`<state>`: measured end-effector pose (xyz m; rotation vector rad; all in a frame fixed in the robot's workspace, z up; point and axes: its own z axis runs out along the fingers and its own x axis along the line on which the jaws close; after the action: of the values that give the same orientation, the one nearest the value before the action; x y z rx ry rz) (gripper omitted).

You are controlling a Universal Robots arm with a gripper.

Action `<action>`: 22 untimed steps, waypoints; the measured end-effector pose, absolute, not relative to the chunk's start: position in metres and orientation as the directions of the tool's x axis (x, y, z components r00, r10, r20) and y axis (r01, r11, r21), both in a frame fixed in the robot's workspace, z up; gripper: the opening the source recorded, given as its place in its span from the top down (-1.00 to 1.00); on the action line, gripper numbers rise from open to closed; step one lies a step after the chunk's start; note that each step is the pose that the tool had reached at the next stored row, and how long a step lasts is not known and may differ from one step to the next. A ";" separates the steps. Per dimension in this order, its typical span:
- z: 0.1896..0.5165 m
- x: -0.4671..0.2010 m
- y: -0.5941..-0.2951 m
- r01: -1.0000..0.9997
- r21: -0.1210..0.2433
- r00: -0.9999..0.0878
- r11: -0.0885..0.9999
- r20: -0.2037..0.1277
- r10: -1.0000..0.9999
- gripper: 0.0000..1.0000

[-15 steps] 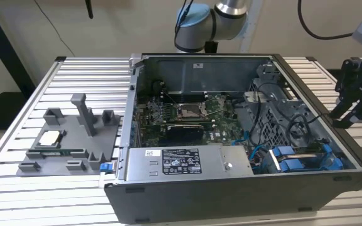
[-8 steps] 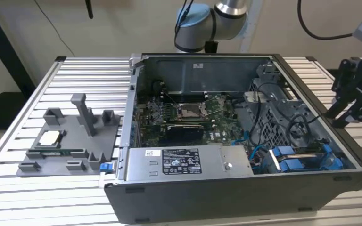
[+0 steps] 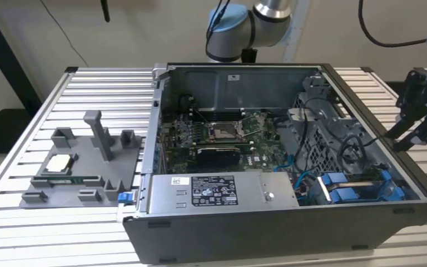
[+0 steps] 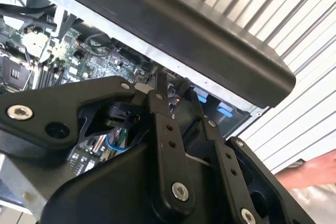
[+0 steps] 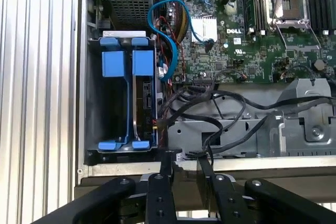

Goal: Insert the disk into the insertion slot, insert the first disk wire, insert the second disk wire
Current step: 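Insert the second disk wire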

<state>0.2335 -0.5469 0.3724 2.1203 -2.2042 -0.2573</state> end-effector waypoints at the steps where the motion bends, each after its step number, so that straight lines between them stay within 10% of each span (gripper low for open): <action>1: 0.372 0.234 -0.547 -0.984 0.175 -0.045 0.033 -0.064 -0.997 0.33; 22: 0.369 0.245 -0.557 -0.973 0.224 -0.082 0.050 -0.136 -0.987 0.52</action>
<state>0.2446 -0.5570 0.3693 2.0903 -2.2367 -0.3992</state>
